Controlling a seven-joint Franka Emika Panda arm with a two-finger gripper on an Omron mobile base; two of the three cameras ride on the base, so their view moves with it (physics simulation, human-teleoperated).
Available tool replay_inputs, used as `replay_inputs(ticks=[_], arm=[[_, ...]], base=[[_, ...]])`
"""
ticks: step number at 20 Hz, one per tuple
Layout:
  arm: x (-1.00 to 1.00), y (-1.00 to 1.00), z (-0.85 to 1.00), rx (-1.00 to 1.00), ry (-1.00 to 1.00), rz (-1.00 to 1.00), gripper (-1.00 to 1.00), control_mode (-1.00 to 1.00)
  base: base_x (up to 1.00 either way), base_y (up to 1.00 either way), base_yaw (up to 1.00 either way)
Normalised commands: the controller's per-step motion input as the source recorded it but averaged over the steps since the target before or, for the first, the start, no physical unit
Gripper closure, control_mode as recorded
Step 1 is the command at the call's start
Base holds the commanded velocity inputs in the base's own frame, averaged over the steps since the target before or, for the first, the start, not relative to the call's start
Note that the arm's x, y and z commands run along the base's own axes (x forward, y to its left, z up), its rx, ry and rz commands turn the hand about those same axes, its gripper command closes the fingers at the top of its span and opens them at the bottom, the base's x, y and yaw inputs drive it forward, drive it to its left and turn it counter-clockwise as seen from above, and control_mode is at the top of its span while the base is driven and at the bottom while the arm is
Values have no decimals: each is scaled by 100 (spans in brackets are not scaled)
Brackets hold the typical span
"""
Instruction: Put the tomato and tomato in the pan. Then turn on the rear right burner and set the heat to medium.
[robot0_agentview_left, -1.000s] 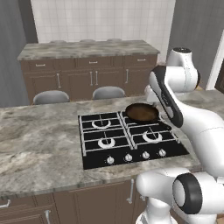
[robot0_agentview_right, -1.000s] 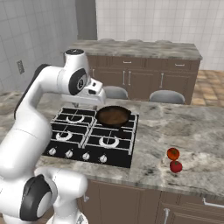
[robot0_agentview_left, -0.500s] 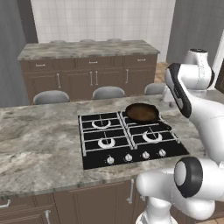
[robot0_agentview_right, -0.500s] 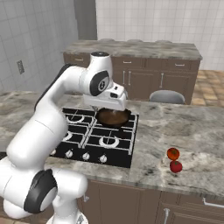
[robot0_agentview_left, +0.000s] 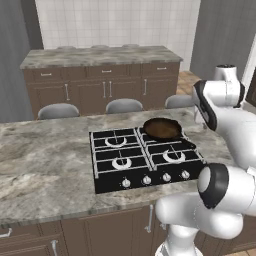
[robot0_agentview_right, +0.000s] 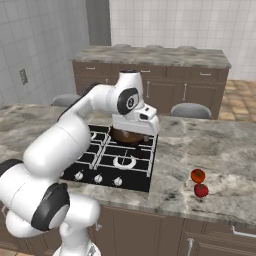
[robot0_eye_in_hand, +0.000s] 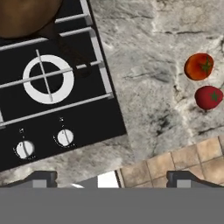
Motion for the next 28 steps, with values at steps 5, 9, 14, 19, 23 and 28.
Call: replay_inputs(ticks=[5, 9, 14, 19, 23, 28], arm=[[0, -38, -29, 0, 0, 0, -100, -100], [3, -67, -6, 0, 0, 6, -100, -100], [20, -53, -3, 0, 5, 18, -100, -100], [9, -49, 0, 0, 3, 8, -100, -100], [26, -21, 0, 0, 6, 0, -100, -100], [14, -2, -5, -1, 6, -10, -100, -100]], base=[[0, 0, 0], [0, 0, 0], [0, 0, 0], [0, 0, 0], [0, 0, 0], [0, 0, 0]])
